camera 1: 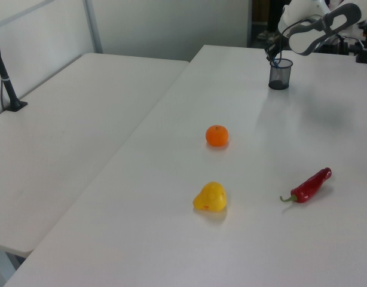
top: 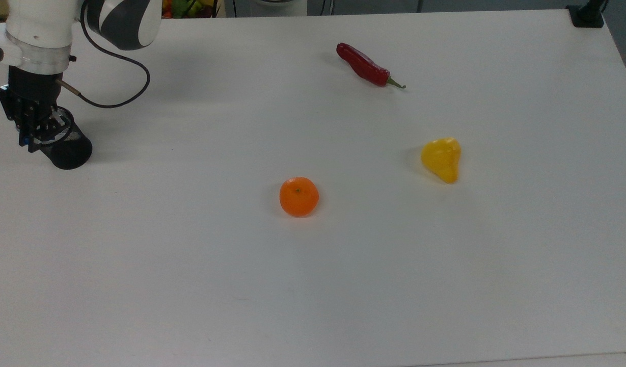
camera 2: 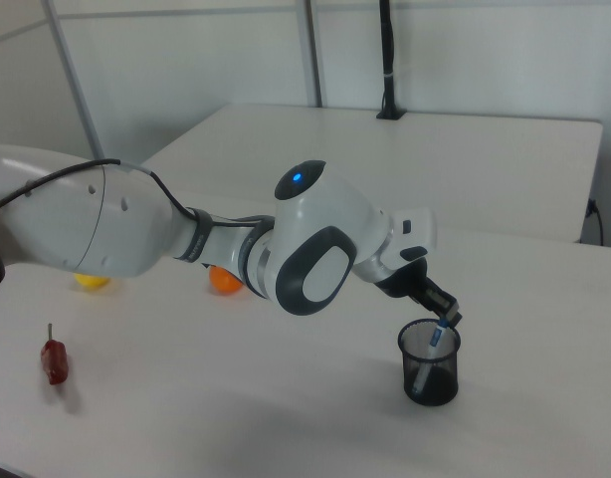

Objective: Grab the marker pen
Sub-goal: 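Lift the marker up out of the pen cup, then carry the marker across the table toward the orange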

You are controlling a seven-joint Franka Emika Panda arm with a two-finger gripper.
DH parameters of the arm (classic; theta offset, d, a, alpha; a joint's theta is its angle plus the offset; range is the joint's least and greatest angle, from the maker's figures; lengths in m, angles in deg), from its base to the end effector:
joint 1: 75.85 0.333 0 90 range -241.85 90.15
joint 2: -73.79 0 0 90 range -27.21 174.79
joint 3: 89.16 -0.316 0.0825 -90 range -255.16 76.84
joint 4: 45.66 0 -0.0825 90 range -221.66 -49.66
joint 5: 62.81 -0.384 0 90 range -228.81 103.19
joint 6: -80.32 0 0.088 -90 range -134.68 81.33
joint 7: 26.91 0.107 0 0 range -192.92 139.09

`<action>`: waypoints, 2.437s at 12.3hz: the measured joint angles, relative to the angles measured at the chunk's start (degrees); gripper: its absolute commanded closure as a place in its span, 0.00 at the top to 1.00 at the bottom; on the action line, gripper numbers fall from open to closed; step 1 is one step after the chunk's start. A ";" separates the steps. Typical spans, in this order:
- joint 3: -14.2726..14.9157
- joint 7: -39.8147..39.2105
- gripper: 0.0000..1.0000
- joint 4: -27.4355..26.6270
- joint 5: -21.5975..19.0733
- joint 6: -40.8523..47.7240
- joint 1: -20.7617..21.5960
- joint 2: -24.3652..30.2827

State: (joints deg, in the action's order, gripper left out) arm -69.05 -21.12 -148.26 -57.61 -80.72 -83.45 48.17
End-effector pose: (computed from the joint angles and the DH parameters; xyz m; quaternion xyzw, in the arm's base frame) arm 0.6301 -0.2924 0.3826 0.9301 -0.2029 0.2687 0.1469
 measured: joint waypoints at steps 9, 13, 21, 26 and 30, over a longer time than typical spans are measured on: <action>0.07 0.08 0.02 1.23 -0.01 -0.47 -1.43 7.81; -0.14 0.13 0.03 1.26 -0.01 1.97 -0.24 14.25; -4.87 0.58 0.03 1.20 -0.26 21.92 6.89 22.95; -11.95 0.86 0.03 1.05 -0.71 33.53 8.30 23.40; -17.61 1.12 0.03 -0.04 -2.72 40.82 10.56 22.47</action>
State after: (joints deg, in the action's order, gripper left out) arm -86.66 -20.00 -148.29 -60.33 -39.91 -72.89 70.64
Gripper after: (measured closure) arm 0.833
